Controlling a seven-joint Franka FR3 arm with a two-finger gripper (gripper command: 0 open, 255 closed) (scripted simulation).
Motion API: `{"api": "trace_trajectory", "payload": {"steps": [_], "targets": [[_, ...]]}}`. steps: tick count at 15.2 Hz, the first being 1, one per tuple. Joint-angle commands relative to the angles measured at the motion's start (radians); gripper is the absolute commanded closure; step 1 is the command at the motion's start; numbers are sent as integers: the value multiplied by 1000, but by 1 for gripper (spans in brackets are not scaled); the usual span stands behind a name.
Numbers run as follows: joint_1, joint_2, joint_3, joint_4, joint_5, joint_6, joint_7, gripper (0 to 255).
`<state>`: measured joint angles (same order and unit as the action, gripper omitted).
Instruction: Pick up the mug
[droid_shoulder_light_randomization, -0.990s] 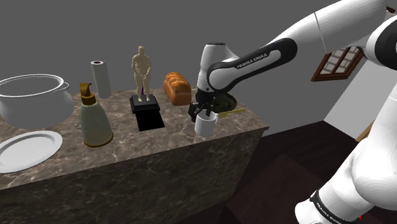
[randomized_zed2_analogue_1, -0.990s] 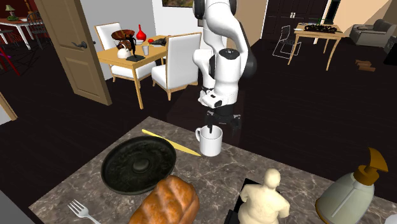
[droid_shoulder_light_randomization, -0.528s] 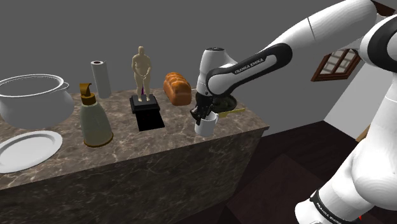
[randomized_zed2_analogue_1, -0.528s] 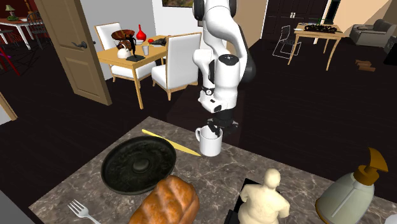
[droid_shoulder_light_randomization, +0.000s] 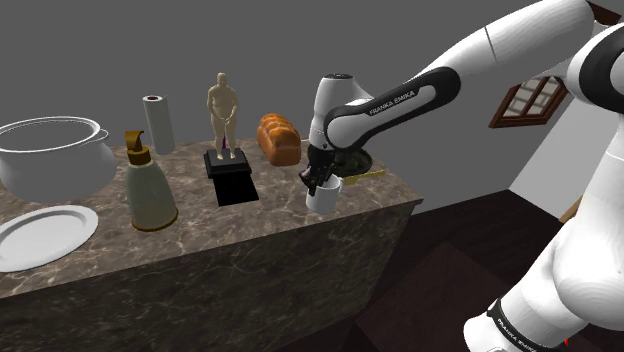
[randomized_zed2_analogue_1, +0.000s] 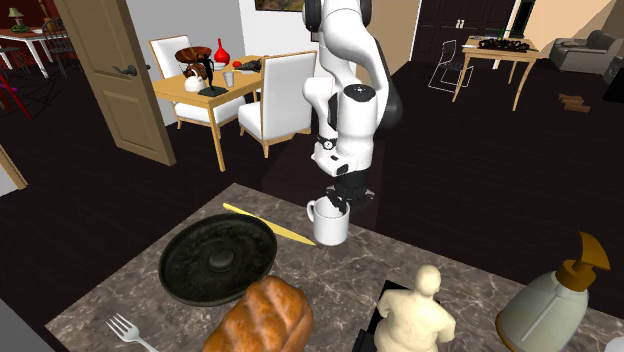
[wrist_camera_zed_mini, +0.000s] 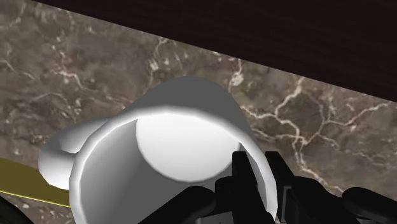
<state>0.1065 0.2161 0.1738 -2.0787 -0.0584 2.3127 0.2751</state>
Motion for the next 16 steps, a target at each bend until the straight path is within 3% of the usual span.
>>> {"api": "trace_trajectory", "payload": {"steps": [1, 16], "targets": [[0, -12, 1, 5, 3, -17, -1, 255], [-4, -98, 6, 82, 26, -179, -18, 255]]}}
